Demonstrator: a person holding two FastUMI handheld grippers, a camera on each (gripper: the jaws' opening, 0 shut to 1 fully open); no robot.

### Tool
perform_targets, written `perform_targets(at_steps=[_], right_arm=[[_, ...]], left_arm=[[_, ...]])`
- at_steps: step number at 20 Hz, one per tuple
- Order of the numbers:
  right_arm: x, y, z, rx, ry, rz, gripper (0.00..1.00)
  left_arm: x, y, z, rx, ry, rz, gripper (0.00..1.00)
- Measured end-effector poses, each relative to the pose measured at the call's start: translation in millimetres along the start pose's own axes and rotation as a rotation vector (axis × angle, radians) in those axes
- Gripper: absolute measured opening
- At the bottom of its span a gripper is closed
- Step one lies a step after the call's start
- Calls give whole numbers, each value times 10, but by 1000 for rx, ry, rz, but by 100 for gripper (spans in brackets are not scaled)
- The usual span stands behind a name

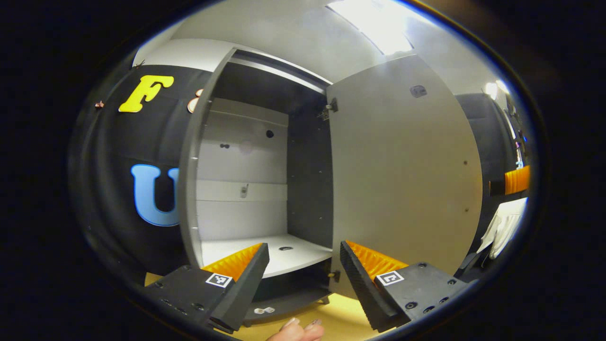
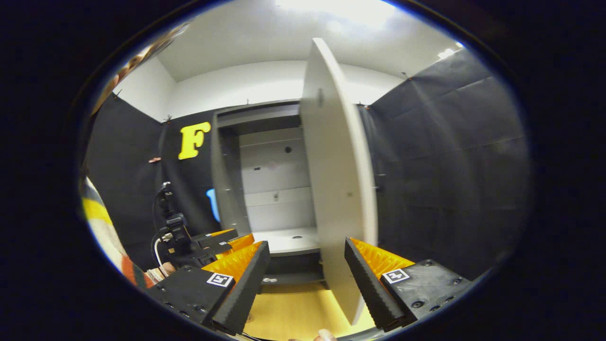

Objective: Open the cabinet door with the right hand, grasp the bottle in the cabinet with the left hand and place it on the coaster, then close the cabinet door with the right hand.

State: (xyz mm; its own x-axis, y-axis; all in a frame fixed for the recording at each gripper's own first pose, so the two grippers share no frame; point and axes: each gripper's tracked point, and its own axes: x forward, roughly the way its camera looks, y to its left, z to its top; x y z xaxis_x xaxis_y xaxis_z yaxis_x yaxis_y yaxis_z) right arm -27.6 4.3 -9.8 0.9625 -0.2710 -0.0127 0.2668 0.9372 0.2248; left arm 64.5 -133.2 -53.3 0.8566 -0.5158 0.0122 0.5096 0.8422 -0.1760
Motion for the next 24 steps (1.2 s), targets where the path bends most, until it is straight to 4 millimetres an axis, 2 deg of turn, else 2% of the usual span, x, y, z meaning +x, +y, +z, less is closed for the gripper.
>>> perform_targets(at_steps=[3,4,5,9,10,12,14,15,17,21,22,24], right_arm=[[-158,-578,255,47,-77,-127,100],[-176,-776,310,60,-91,-172,98],[-103,-952,329,71,-99,-194,98],[184,-1161,315,102,-79,-141,100],[235,-1136,288,103,-64,-112,97],[348,-1107,284,92,-37,-41,100],[488,-1031,210,75,-4,25,98],[532,-990,171,68,13,56,100],[603,-1013,147,54,25,76,97],[589,-854,119,63,33,126,97],[582,-807,116,60,32,135,100],[569,-651,81,54,40,157,97]], left_arm=[[233,-252,65,19,-18,-35,95],[298,-327,73,19,-22,-43,95],[348,-401,62,19,-22,-48,95],[476,-608,38,7,-14,-28,94],[499,-610,44,1,-13,-11,94],[514,-600,58,-10,-18,28,95],[498,-545,62,-8,-19,76,95],[481,-517,54,-6,-16,99,95],[431,-477,26,-6,-8,134,94],[327,-364,-36,-5,12,181,95],[311,-334,-50,-6,19,189,95],[274,-298,-57,-11,21,190,95]])
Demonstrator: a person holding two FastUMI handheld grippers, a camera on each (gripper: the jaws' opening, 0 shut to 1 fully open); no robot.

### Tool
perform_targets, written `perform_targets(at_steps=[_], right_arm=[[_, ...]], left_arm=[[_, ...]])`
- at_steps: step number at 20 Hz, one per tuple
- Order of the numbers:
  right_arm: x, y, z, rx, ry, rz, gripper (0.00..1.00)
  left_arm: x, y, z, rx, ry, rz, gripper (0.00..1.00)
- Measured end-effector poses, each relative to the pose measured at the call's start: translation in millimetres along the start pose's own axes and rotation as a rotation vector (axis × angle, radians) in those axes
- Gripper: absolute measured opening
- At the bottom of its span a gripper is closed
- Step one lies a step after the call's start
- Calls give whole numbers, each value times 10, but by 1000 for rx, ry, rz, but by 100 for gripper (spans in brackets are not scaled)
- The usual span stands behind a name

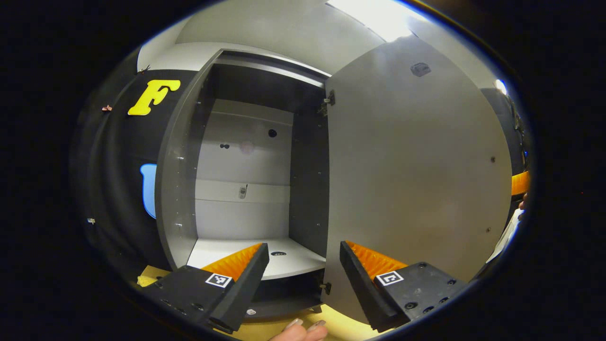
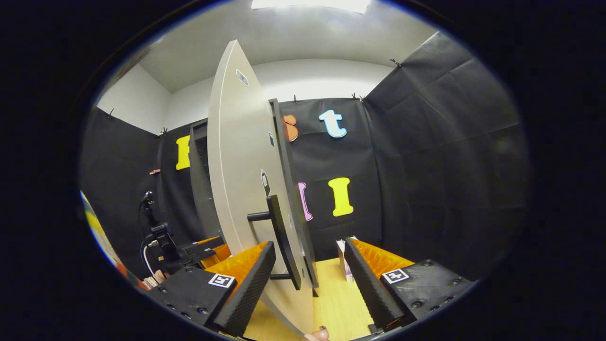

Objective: Open the cabinet door with the right hand, grasp the bottle in the cabinet with the left hand and place it on the coaster, then close the cabinet door with the right hand.

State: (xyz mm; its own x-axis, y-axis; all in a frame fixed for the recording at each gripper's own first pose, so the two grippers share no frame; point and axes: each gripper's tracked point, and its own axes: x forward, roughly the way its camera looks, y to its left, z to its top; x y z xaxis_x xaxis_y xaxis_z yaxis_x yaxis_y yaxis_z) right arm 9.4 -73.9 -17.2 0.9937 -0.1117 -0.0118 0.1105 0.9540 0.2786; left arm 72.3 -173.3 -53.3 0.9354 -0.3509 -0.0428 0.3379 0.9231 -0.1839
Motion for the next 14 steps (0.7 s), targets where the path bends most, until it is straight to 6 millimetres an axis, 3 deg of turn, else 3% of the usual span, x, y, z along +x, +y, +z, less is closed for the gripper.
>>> perform_targets(at_steps=[4,7,11,14], right_arm=[[44,410,-115,11,18,43,97],[106,745,-194,0,29,78,97],[260,1154,-362,-18,53,103,97],[428,1487,-475,-12,60,117,97]], left_arm=[[-161,84,37,16,-7,-21,96],[-346,267,47,48,-8,-27,95],[-649,693,110,67,-13,-1,94],[-934,1131,163,80,-13,55,95]])
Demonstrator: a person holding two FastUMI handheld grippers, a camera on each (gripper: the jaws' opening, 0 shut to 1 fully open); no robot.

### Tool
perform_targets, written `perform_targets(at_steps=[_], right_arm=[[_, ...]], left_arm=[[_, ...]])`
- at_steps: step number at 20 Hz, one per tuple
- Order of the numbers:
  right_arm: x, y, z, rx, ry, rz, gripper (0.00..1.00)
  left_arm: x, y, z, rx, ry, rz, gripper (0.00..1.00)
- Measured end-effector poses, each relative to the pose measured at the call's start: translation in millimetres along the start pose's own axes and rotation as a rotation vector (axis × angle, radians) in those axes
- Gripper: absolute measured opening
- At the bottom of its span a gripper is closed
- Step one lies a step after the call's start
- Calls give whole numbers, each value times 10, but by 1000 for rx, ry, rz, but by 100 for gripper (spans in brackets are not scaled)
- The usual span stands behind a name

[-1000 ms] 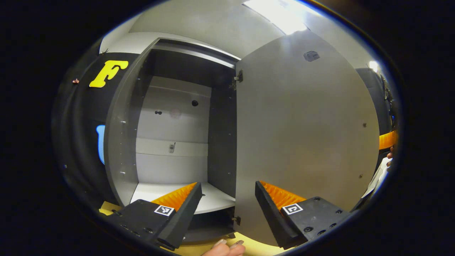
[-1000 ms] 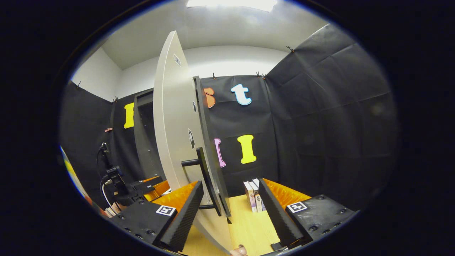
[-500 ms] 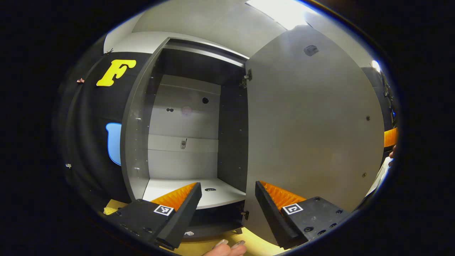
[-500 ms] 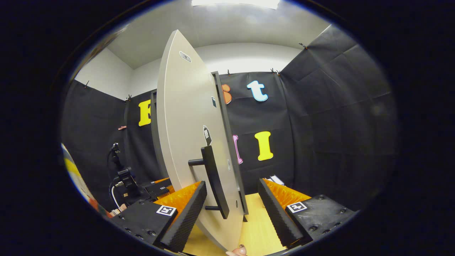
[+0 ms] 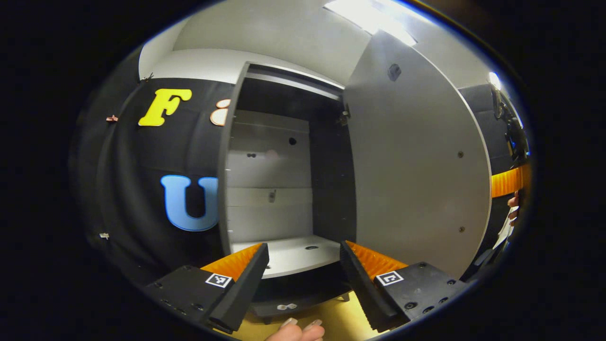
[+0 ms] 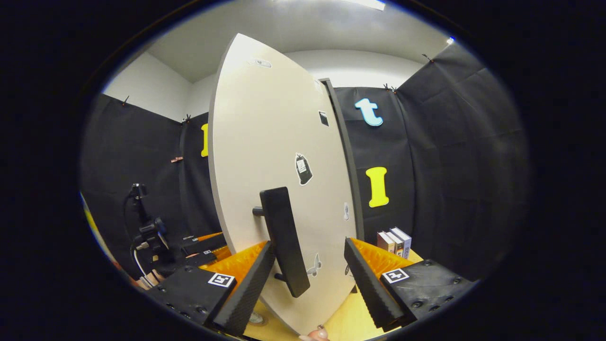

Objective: Open the cabinet door with the right hand, grasp the bottle in the cabinet with the left hand and place it on the coaster, then close the cabinet door with the right hand.

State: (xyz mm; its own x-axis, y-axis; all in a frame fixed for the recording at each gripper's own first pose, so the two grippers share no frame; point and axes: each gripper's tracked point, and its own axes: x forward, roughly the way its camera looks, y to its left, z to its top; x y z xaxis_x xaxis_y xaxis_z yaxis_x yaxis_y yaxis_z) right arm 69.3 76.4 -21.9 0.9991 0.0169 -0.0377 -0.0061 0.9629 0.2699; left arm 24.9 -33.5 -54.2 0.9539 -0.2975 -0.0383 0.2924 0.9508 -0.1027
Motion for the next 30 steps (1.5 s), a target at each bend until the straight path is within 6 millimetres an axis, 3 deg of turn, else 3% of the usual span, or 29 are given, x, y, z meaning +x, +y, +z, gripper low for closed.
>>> perform_targets(at_steps=[5,9,13,17,30], right_arm=[[225,663,-254,31,58,122,97],[165,845,-458,-38,98,143,98],[165,837,-546,-40,120,138,98],[199,751,-544,-15,115,117,98],[288,620,-406,-39,92,110,98]], left_arm=[[-438,667,30,1,6,91,95],[-652,893,5,-14,16,135,96],[-762,922,-62,-32,42,163,96],[-836,820,-140,-33,72,147,96],[-692,633,-63,-21,54,104,96]])
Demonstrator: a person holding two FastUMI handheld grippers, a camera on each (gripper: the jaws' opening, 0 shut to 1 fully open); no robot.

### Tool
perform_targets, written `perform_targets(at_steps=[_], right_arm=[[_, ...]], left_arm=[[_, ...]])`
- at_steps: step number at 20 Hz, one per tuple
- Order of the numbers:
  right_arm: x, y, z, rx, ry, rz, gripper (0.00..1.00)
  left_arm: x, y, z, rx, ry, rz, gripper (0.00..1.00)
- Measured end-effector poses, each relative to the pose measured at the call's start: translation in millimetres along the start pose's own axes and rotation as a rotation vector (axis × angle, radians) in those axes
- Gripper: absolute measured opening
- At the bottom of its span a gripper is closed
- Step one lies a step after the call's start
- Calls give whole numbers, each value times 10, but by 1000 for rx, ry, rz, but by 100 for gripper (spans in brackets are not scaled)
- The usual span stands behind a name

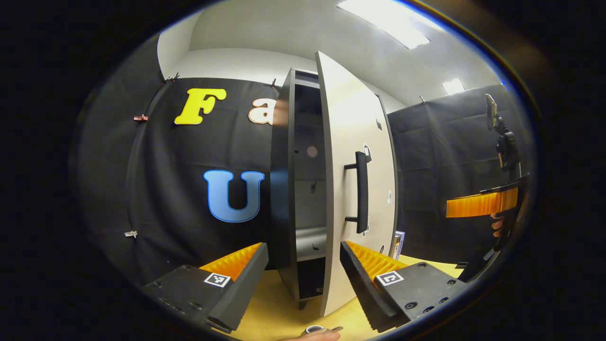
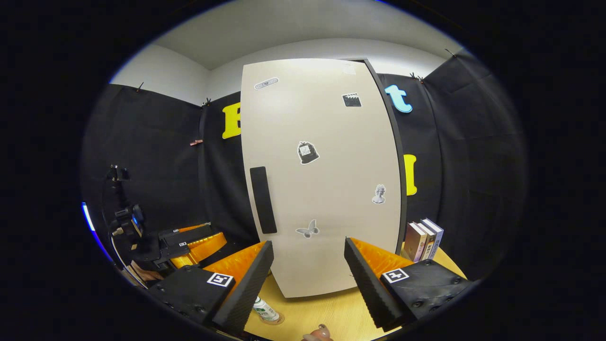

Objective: Open the cabinet door with the right hand, grasp the bottle in the cabinet with the left hand and place it on the coaster, then close the cabinet door with the right hand.

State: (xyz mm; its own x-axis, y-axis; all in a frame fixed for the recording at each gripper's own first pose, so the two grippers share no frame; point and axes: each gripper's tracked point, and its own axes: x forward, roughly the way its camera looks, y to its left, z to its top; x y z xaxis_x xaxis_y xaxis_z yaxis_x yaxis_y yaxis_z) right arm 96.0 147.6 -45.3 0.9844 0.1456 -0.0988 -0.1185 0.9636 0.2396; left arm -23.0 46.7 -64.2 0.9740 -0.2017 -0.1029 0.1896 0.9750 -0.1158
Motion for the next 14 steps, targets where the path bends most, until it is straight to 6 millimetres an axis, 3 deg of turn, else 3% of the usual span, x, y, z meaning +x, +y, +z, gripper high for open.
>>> perform_targets(at_steps=[14], right_arm=[[29,-67,160,29,-40,-48,98]], left_arm=[[108,9,32,-1,-20,-18,96]])
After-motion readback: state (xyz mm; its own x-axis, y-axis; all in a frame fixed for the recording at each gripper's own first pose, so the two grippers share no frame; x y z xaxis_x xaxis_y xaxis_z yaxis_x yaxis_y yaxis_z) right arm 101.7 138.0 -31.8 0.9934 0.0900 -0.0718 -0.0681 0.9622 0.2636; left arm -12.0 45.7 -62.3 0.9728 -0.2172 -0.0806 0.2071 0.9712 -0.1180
